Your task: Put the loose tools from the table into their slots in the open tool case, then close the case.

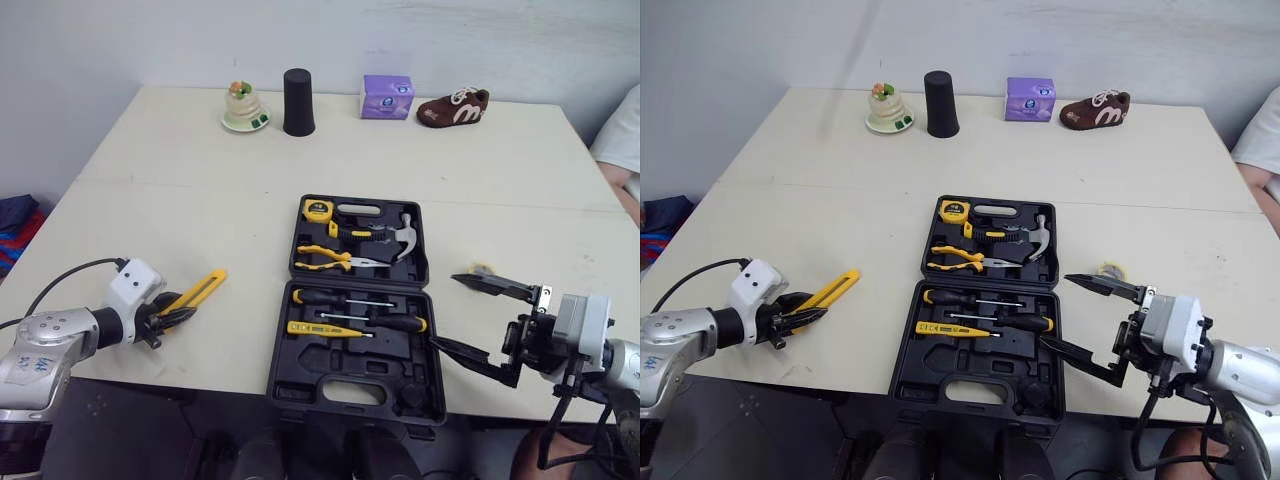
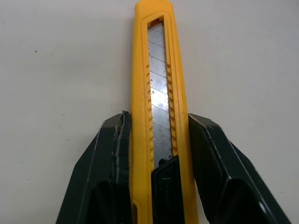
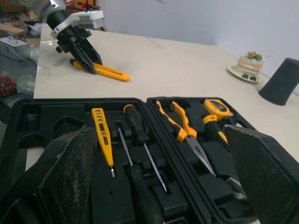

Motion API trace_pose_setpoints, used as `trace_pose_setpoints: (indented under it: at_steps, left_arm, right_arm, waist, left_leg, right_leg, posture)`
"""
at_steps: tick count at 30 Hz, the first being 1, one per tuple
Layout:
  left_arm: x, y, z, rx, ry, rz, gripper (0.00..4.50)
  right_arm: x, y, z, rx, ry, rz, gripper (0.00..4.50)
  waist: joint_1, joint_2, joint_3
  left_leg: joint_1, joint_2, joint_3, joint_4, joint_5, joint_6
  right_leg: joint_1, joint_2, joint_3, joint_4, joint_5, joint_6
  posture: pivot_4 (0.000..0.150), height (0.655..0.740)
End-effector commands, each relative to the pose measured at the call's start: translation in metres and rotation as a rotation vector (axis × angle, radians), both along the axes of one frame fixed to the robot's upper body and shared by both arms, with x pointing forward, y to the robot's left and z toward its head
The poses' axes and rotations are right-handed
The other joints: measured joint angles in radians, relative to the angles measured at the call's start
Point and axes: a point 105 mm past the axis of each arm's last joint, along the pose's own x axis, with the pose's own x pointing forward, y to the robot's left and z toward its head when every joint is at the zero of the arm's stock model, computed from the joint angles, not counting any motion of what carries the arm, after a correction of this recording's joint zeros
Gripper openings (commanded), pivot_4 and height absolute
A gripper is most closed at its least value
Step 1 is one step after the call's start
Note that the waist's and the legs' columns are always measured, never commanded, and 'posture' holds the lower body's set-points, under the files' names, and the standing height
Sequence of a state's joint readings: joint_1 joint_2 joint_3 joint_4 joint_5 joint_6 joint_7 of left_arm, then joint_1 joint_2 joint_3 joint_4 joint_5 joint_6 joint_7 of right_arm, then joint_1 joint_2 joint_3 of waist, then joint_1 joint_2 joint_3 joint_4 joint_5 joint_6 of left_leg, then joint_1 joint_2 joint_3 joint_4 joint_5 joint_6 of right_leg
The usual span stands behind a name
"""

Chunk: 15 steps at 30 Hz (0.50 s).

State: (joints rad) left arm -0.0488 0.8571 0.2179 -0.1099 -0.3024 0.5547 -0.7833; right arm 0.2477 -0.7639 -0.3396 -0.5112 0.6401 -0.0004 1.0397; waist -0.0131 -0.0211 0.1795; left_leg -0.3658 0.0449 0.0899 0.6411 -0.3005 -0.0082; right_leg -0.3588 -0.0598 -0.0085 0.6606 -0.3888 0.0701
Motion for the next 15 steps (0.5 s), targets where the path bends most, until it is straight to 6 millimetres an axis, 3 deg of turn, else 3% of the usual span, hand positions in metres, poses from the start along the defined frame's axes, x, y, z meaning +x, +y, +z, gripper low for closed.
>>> trace_pose_setpoints:
  at_steps: [1, 3, 5, 9, 15]
  left_arm:
    - [0.008, -0.034, 0.041, -0.028, -0.215, -0.188, 1.26]
    - [0.0, -0.072, 0.069, -0.068, -0.279, -0.407, 1.26]
    - [-0.01, -0.092, 0.076, -0.079, -0.251, -0.532, 1.26]
    - [-0.033, -0.136, 0.081, -0.122, -0.146, -0.774, 1.26]
    - [-0.062, -0.176, 0.071, -0.165, -0.008, -1.008, 1.26]
  right_arm:
    - [-0.008, -0.007, 0.006, -0.024, -0.042, -0.014, 4.5]
    - [-0.015, -0.016, -0.002, -0.078, -0.019, -0.014, 4.5]
    - [-0.018, -0.023, -0.005, -0.094, -0.004, -0.029, 4.5]
    - [-0.023, -0.039, -0.01, -0.117, 0.021, -0.076, 4.5]
    - [-0.023, -0.042, -0.011, -0.151, 0.029, -0.102, 4.5]
  waist:
    - [0.002, 0.0, 0.0]
    - [0.013, -0.004, 0.002]
    - [0.013, -0.006, 0.002]
    - [0.0, -0.004, 0.003]
    - [-0.015, -0.004, 0.003]
  left_leg:
    - [-0.001, 0.0, 0.0, 0.001, 0.0, 0.0]
    - [-0.004, 0.001, -0.002, 0.005, -0.001, 0.001]
    - [-0.006, 0.0, -0.004, 0.006, 0.0, -0.001]
    - [-0.003, 0.0, 0.0, 0.006, 0.0, -0.002]
    - [-0.002, 0.003, 0.001, 0.006, 0.001, -0.004]
  right_leg:
    - [0.0, 0.0, 0.0, 0.0, 0.0, 0.0]
    - [-0.001, 0.0, -0.002, 0.0, 0.0, 0.0]
    - [0.0, 0.0, -0.004, -0.001, 0.0, 0.0]
    - [0.003, 0.0, 0.0, -0.003, 0.001, 0.002]
    - [0.003, 0.005, 0.002, -0.002, 0.001, 0.002]
  posture:
    - [0.15, 0.7341]
    - [0.15, 0.7341]
    - [0.15, 0.7341]
    - [0.15, 0.7341]
    - [0.15, 0.7341]
